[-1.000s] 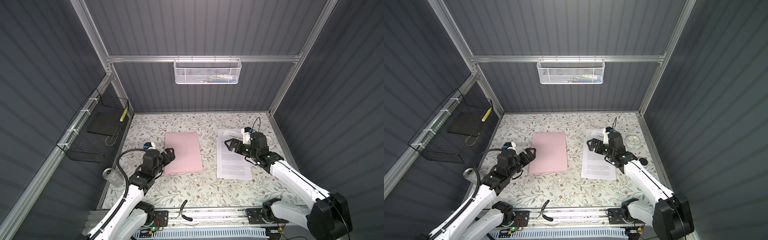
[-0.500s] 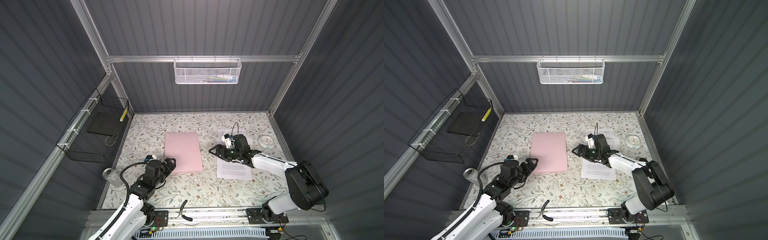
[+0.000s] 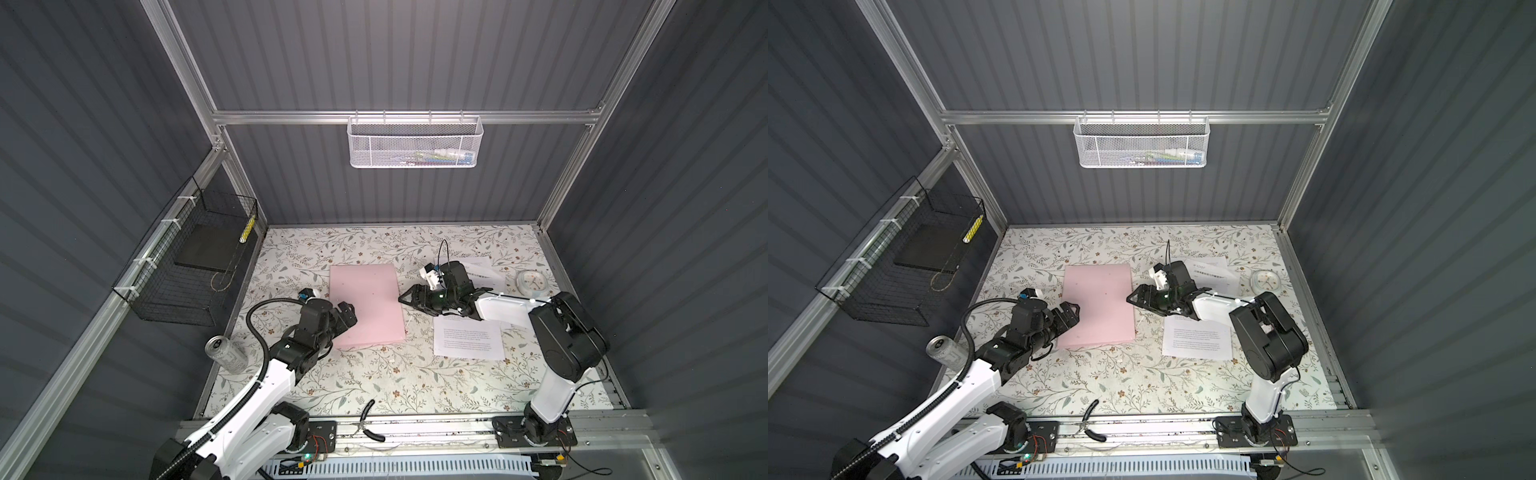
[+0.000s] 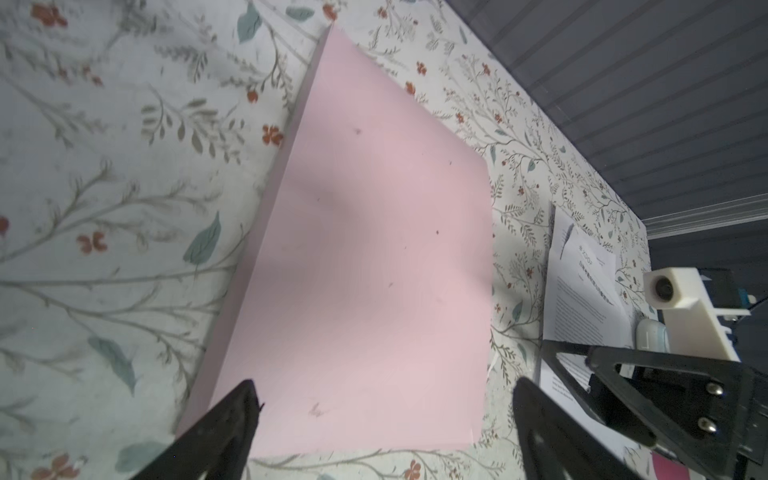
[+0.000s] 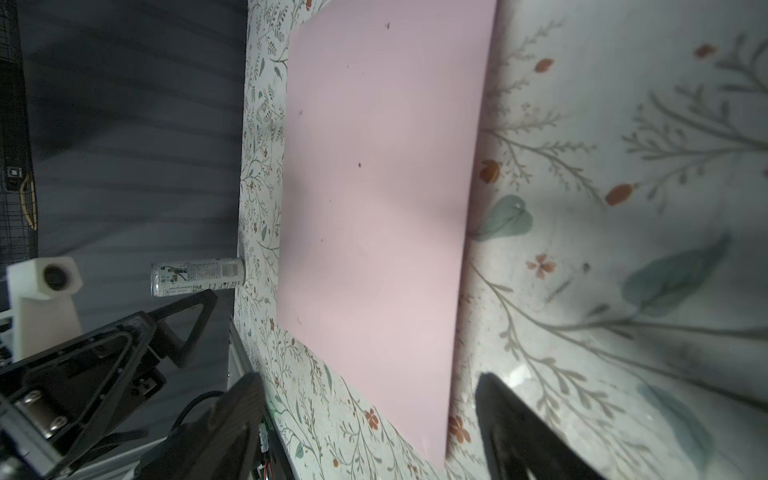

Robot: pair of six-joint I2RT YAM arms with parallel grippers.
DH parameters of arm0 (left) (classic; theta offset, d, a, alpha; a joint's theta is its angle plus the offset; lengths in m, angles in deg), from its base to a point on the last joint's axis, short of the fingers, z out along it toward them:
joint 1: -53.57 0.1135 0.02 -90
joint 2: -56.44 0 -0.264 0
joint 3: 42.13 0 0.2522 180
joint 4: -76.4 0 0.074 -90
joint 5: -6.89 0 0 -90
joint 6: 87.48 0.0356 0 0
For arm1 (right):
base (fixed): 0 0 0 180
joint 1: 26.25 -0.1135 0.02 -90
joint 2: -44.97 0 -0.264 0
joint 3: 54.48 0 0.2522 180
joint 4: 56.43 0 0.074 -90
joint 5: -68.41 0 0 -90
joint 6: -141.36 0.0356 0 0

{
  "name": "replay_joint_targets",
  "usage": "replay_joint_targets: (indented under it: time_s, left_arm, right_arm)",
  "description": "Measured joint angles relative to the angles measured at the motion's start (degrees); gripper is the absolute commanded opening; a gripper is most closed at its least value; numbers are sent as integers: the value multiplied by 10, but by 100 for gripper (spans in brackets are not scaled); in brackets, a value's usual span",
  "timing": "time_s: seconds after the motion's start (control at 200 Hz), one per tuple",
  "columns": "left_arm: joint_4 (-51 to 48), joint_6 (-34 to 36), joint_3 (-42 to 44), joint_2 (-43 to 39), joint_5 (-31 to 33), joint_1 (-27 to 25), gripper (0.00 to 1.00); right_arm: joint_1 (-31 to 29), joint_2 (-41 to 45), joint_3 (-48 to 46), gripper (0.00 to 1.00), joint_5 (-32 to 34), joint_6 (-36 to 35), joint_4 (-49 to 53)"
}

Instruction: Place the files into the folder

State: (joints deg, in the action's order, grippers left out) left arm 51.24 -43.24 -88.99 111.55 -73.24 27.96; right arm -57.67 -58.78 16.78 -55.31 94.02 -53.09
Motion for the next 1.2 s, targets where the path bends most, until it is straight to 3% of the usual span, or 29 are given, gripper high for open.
replay_joint_targets:
  time_s: [0.255, 0.465, 1.201]
  left_arm:
    - [24, 80, -24, 101, 8, 48, 94]
    - [48, 112, -24, 117, 7, 98, 94]
    - [141, 131, -8, 210, -22, 100, 94]
  right_arm:
    - [-5, -48, 40, 77, 23, -11, 32]
    - [-9, -75, 53, 77, 22, -11, 48]
    - [-28, -110, 73, 75, -15, 11, 23]
